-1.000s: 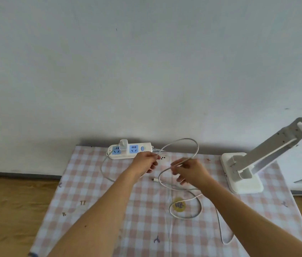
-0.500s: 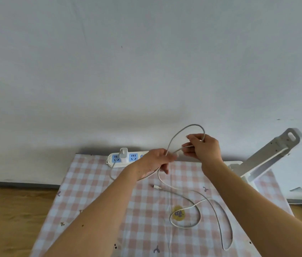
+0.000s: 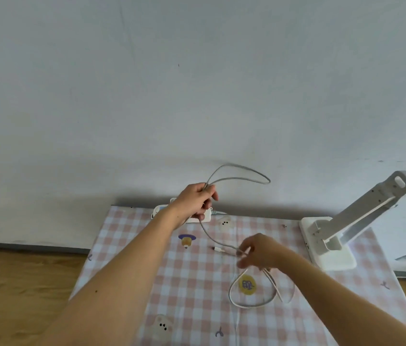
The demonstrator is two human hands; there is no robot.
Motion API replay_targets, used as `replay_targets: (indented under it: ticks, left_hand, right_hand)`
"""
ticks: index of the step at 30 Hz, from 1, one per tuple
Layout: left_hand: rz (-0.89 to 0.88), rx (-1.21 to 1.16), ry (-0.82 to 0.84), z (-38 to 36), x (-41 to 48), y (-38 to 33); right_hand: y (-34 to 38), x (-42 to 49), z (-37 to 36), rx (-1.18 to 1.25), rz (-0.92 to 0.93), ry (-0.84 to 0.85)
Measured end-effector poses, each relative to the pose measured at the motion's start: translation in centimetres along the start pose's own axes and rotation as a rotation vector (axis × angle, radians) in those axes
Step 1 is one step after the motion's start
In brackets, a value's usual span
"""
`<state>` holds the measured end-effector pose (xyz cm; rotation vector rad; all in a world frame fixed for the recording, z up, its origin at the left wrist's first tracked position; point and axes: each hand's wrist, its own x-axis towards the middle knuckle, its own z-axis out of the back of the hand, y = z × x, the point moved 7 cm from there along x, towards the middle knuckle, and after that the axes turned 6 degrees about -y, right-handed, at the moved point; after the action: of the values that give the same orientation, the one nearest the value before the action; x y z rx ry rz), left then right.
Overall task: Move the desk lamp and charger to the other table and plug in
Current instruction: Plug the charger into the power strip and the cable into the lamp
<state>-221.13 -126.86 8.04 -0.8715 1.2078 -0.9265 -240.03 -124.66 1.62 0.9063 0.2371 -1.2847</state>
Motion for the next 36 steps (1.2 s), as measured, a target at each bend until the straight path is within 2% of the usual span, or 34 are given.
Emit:
replay_targets:
  ticks: [2,5,8,10,12,14,19,23,25,27,29,31,33,36]
  left_hand:
    - [-0.031,0.020,0.040,0.1,-0.1,-0.9]
    - [-0.039,0.026,0.080,0.8,-0.2,-1.6]
    - [-0.032,0.053,0.064,1.4,-0.4,-1.6]
    - [-0.038,0.100,0.032,1.4,-0.4,-1.6]
    - [-0.054,0.119,0.016,1.1,-0.4,-1.7]
    - [-0.067,0.085,0.020,0.7,-0.4,-2.2]
    - [-0.035,-0.010,0.094,0.3,-0.4,-3.2]
    - [-0.060,0.008,0.075,0.1,-0.6,-3.8]
    - [-0.089,0.029,0.041,0.0,-0.5,-4.1]
    - [-0.076,0.023,0.100,-0.4,-0.7,-4.1]
    - [-0.036,0.048,0.214,-1.0,-1.0,-3.7]
    - [-0.047,0.137,0.280,-1.0,-1.3,-3.3]
    - [-0.093,0.216,0.267,-0.8,-1.2,-3.0]
    - [-0.100,0.220,0.225,-0.2,-0.8,-2.3]
  right_hand:
    - [-0.7,0.2,0.3,-0.190,-0.057,-0.061]
    - [-2.0,-0.8,4.8,-0.353,-0.180,-0.334]
    - [-2.7,-2.4,10.0,-0.195,-0.266,-0.532]
    - [-1.8,-2.9,12.3,0.023,-0.208,-0.579]
    - [0.3,-3.1,12.9,0.243,-0.091,-0.560]
    - [2.8,-3.3,12.5,0.429,0.023,-0.466]
    - [6.4,-4.1,12.4,0.673,0.187,-0.374]
    - [7.7,-4.6,12.5,0.621,0.275,-0.323]
    - [8.0,-4.7,12.0,0.560,0.311,-0.232]
    - [8.5,-5.0,11.2,0.491,0.344,-0.096]
    - [8.5,-5.1,11.0,0.437,0.352,-0.056]
    - [8.0,-5.0,12.1,0.404,0.319,-0.178]
    - [6.9,-4.7,13.6,0.285,0.264,-0.415]
    - [4.5,-4.5,14.6,0.081,0.065,-0.697]
